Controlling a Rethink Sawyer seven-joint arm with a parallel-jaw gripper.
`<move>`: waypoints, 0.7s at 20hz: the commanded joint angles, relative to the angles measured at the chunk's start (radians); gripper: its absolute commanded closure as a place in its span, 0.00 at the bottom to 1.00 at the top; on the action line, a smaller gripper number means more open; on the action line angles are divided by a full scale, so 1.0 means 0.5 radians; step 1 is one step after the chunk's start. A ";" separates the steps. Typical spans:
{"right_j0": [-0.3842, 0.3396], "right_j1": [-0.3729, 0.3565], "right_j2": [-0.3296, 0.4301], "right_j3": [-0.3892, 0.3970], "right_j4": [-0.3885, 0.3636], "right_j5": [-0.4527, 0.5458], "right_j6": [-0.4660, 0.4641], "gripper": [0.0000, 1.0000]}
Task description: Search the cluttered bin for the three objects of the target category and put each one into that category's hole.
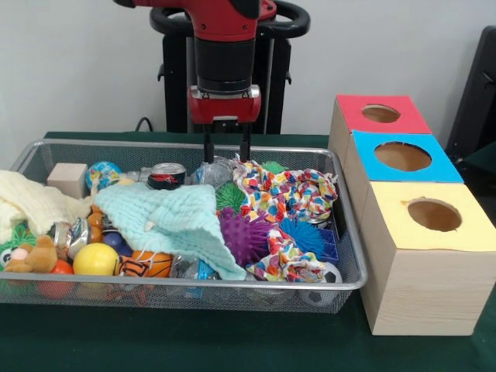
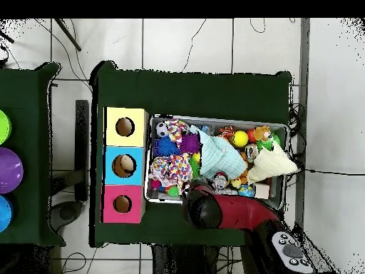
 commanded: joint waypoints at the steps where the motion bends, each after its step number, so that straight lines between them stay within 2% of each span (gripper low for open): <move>1: -0.074 0.079 0.199 -0.098 -0.078 -0.061 0.120 0.00; 7: -0.063 0.117 0.166 -0.093 -0.126 -0.134 0.142 0.00; 14: 0.038 0.337 0.062 -0.170 -0.196 -0.363 0.211 0.00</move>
